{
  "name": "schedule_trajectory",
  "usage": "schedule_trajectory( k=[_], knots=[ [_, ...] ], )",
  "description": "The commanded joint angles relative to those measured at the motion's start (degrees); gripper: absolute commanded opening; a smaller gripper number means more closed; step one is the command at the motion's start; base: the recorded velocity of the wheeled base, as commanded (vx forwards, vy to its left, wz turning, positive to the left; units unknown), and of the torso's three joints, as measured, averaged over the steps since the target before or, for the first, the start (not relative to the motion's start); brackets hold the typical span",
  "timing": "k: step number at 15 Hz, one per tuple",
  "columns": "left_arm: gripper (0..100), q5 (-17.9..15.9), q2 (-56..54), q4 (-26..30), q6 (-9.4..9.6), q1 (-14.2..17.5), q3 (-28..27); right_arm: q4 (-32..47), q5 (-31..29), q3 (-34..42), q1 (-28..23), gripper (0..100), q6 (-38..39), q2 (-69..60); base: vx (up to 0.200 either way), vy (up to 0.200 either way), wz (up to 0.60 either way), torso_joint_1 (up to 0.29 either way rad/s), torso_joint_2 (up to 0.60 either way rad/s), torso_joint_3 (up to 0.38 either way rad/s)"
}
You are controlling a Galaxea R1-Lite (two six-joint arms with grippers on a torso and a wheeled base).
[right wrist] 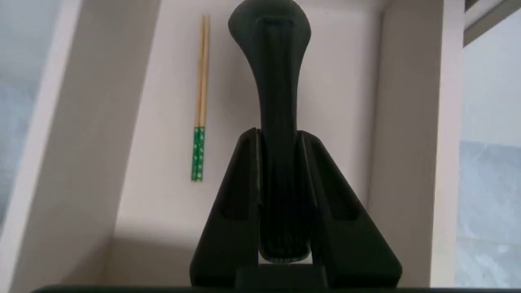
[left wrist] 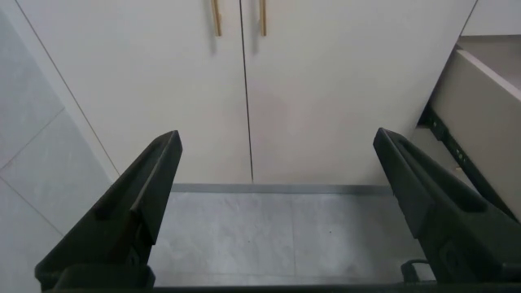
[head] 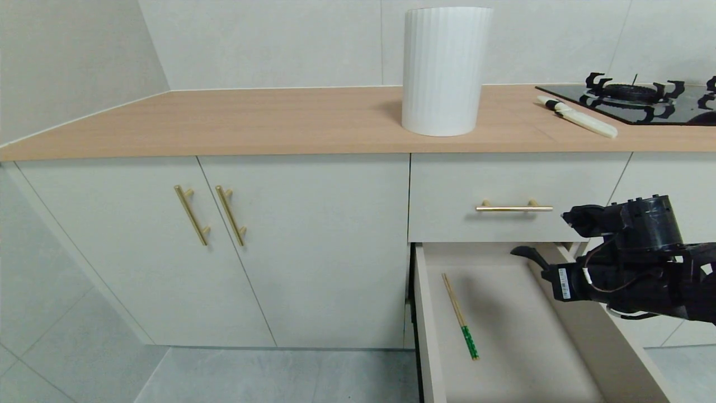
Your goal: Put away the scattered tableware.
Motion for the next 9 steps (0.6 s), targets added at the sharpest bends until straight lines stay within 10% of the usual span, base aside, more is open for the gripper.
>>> schedule_trajectory(
  k=[1,9],
  knots=[
    [100,0.0,0.0,-0.1,-0.01,0.0,0.0,-0.1,0.1,0.1,0.0,0,0.0,0.6,0.000,0.000,0.00,0.000,0.00,0.000],
    [100,0.0,0.0,0.0,0.08,0.0,0.0,-12.6,-0.5,1.0,-0.1,0,0.4,15.7,0.000,0.000,0.00,0.000,0.00,0.000]
  ],
)
